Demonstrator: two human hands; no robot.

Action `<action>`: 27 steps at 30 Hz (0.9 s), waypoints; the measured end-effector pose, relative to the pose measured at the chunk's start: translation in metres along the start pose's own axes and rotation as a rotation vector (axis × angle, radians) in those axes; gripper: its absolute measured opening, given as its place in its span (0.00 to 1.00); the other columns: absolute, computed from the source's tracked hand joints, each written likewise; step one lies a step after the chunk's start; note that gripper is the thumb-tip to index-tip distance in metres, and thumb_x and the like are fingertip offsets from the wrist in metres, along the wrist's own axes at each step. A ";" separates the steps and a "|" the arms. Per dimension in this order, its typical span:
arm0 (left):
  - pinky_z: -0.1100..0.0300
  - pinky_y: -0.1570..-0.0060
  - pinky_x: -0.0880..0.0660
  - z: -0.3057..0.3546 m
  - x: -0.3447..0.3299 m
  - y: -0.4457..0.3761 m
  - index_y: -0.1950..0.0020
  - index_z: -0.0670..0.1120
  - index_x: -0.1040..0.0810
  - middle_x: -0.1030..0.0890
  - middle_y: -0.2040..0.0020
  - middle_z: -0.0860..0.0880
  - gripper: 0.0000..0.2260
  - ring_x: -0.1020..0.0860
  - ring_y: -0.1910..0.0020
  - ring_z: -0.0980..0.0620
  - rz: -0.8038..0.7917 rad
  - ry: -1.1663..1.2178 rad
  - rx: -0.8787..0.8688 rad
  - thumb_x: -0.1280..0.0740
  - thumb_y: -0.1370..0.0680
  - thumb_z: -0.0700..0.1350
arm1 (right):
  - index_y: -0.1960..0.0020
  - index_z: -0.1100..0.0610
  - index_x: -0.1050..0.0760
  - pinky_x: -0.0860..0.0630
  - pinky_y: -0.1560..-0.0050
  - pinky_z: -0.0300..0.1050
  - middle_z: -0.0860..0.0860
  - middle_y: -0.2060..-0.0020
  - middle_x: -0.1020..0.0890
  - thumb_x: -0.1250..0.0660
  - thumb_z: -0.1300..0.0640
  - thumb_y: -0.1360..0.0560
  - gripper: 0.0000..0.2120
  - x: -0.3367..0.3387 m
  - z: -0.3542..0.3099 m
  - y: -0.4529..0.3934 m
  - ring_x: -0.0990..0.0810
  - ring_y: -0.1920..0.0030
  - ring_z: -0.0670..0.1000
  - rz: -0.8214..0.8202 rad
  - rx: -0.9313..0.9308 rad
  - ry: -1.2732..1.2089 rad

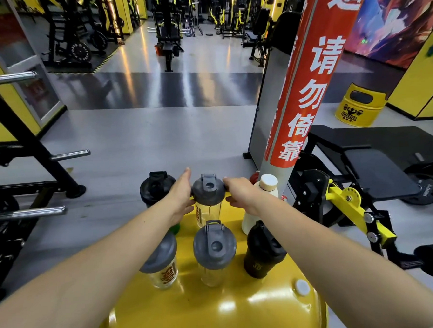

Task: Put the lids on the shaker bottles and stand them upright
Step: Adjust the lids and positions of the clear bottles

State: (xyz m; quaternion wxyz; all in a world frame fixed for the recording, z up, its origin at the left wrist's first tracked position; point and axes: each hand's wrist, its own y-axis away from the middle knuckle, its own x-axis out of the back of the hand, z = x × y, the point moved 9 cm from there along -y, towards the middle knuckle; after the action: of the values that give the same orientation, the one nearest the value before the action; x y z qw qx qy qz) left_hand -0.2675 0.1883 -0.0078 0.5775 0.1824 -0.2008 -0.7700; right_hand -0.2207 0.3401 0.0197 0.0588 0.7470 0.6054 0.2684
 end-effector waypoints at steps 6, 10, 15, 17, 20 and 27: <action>0.46 0.29 0.38 -0.003 0.002 -0.002 0.20 0.43 0.42 0.36 0.22 0.40 0.36 0.34 0.26 0.37 -0.025 0.046 0.003 0.48 0.20 0.66 | 0.39 0.63 0.24 0.25 0.35 0.59 0.64 0.38 0.22 0.45 0.61 0.17 0.14 -0.001 0.002 -0.007 0.22 0.37 0.65 -0.008 0.024 0.014; 0.47 0.27 0.39 -0.001 0.006 -0.002 0.20 0.43 0.43 0.37 0.22 0.40 0.36 0.36 0.25 0.38 -0.031 0.045 0.001 0.48 0.20 0.66 | 0.41 0.62 0.24 0.21 0.43 0.52 0.61 0.45 0.21 0.46 0.63 0.17 0.13 -0.009 -0.001 -0.009 0.20 0.41 0.62 -0.030 0.048 0.081; 0.47 0.27 0.39 -0.001 0.007 -0.001 0.20 0.43 0.44 0.38 0.21 0.42 0.36 0.36 0.24 0.40 -0.051 0.008 -0.007 0.49 0.20 0.66 | 0.40 0.62 0.22 0.21 0.44 0.52 0.62 0.42 0.19 0.45 0.59 0.17 0.14 -0.011 0.001 -0.010 0.19 0.41 0.61 -0.023 0.043 0.064; 0.48 0.27 0.40 -0.002 0.006 0.000 0.20 0.43 0.45 0.39 0.21 0.42 0.36 0.37 0.24 0.40 -0.056 0.011 -0.012 0.49 0.20 0.66 | 0.40 0.61 0.22 0.22 0.39 0.55 0.62 0.41 0.19 0.45 0.60 0.17 0.14 -0.010 0.001 -0.011 0.19 0.40 0.61 -0.020 0.044 0.091; 0.49 0.26 0.40 -0.002 0.003 0.001 0.20 0.43 0.44 0.39 0.21 0.43 0.35 0.37 0.24 0.41 -0.065 0.008 -0.014 0.49 0.19 0.65 | 0.40 0.61 0.22 0.21 0.40 0.52 0.61 0.42 0.19 0.44 0.61 0.17 0.14 -0.009 0.002 -0.013 0.20 0.39 0.61 -0.012 0.047 0.128; 0.49 0.26 0.42 0.000 0.003 0.004 0.20 0.43 0.42 0.38 0.21 0.44 0.33 0.38 0.23 0.43 -0.054 -0.017 -0.023 0.49 0.18 0.64 | 0.41 0.63 0.23 0.21 0.43 0.55 0.66 0.42 0.21 0.44 0.63 0.19 0.14 -0.012 -0.001 -0.009 0.19 0.43 0.61 -0.019 0.069 0.214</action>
State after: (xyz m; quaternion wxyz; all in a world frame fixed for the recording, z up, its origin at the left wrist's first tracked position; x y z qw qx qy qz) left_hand -0.2651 0.1846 -0.0063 0.5568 0.1747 -0.1918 -0.7891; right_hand -0.2304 0.3307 0.0129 -0.0292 0.7098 0.6242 0.3251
